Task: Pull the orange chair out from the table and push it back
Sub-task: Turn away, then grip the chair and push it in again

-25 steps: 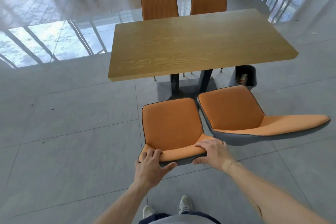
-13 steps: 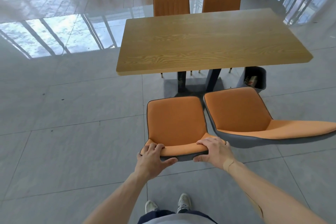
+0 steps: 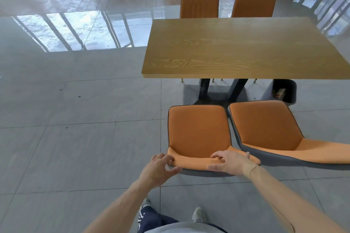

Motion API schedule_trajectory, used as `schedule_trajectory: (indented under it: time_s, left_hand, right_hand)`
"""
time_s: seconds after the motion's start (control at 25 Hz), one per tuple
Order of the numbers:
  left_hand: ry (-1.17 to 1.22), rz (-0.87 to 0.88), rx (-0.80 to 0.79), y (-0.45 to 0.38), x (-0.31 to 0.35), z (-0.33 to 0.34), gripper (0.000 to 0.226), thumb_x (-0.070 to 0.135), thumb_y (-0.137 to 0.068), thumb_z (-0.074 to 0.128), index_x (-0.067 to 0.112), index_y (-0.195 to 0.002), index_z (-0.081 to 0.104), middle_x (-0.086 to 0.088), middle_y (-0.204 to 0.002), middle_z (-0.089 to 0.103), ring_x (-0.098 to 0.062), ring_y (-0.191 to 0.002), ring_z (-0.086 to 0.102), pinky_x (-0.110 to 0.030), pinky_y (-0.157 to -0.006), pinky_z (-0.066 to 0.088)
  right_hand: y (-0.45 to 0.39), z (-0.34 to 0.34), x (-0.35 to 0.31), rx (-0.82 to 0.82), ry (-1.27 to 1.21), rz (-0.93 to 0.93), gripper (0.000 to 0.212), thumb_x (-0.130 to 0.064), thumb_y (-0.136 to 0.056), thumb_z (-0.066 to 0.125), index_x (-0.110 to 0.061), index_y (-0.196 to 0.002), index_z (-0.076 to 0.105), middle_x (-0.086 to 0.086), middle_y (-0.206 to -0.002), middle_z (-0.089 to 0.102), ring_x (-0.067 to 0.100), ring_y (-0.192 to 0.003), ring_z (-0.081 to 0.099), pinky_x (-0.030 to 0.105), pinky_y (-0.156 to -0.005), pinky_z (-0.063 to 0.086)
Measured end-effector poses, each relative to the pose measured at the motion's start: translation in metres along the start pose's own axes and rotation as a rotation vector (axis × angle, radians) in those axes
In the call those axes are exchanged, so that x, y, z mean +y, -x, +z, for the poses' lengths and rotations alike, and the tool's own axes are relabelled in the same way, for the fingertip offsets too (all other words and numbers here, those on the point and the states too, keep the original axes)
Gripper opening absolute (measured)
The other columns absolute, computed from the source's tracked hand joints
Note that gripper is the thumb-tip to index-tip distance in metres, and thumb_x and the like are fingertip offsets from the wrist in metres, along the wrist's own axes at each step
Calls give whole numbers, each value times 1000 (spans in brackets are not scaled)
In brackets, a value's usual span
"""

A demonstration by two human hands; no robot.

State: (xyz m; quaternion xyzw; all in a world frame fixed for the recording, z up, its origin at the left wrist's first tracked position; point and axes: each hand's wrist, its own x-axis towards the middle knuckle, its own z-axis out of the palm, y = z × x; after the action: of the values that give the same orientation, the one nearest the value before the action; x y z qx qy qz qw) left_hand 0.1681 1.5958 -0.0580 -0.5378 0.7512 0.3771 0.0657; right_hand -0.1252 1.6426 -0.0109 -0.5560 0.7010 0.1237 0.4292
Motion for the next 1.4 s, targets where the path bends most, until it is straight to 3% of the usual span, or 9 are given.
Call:
schedule_trajectory:
  time_s: [0.08, 0.16, 0.36, 0.52, 0.64, 0.76, 0.96, 1.2, 1.4]
  left_hand:
    - [35, -41, 31, 0, -26, -21, 75, 88, -70, 38, 39, -125, 54, 15, -132, 51, -7, -126, 40, -32, -97, 43]
    - [90, -74, 74, 0, -63, -50, 75, 87, -71, 39, 38, -125, 54, 14, -133, 51, -7, -127, 41, -33, -99, 42]
    - [226, -127, 191, 5, -155, -133, 65, 79, -77, 47, 36, -125, 57, 12, -131, 53, -10, -125, 47, -34, -103, 42]
    - [337, -132, 298, 14, -215, -201, 75, 89, -67, 40, 40, -122, 57, 15, -129, 52, -8, -118, 53, -32, -99, 42]
    - [360, -84, 393, 14, -244, -253, 68, 85, -71, 45, 41, -121, 57, 16, -127, 52, -6, -120, 48, -32, -100, 40]
    - [359, -36, 477, 8, -260, -303, 62, 77, -75, 51, 38, -122, 58, 16, -126, 53, -5, -122, 44, -28, -100, 35]
    - [337, 34, 532, -23, -274, -371, 48, 60, -83, 60, 34, -124, 60, 14, -126, 54, -10, -124, 45, -32, -105, 36]
    - [280, 76, 525, -95, -268, -436, 64, 76, -74, 49, 37, -125, 58, 14, -129, 53, -8, -126, 45, -30, -105, 34]
    - [278, 58, 519, -163, -254, -493, 65, 79, -74, 49, 39, -125, 57, 17, -130, 52, -8, -126, 44, -31, -105, 34]
  right_hand:
    - [-16, -3, -36, -32, -57, -86, 81, -87, -67, 48, -43, -134, 45, -12, -137, 55, 13, -122, 51, 39, -100, 43]
    - [-38, -6, -82, 4, -84, -156, 72, -78, -74, 54, -40, -134, 47, -10, -136, 56, 11, -119, 54, 22, -86, 47]
    - [-80, -23, -202, 178, -104, -292, 62, -72, -80, 55, -36, -130, 54, -10, -128, 61, 10, -115, 57, 24, -90, 49]
    - [-102, -49, -298, 246, -123, -421, 58, -68, -82, 56, -32, -128, 57, -13, -123, 62, 7, -115, 57, 28, -96, 50]
    - [-115, -75, -356, 322, -115, -498, 55, -61, -85, 58, -29, -128, 58, -14, -128, 60, 3, -120, 53, 24, -101, 42]
    - [-123, -98, -401, 395, -99, -554, 50, -57, -86, 60, -28, -127, 60, -12, -130, 60, 6, -122, 52, 32, -106, 41]
    - [-147, -134, -442, 463, -73, -600, 49, -56, -87, 58, -28, -127, 59, -10, -132, 58, 10, -126, 49, 36, -106, 41]
    - [-210, -203, -456, 519, -141, -630, 48, -59, -86, 57, -31, -125, 60, -12, -131, 58, 7, -126, 48, 31, -105, 39]
    - [-268, -272, -471, 509, -187, -636, 49, -61, -85, 56, -33, -125, 60, -12, -131, 58, 7, -127, 48, 36, -107, 40]
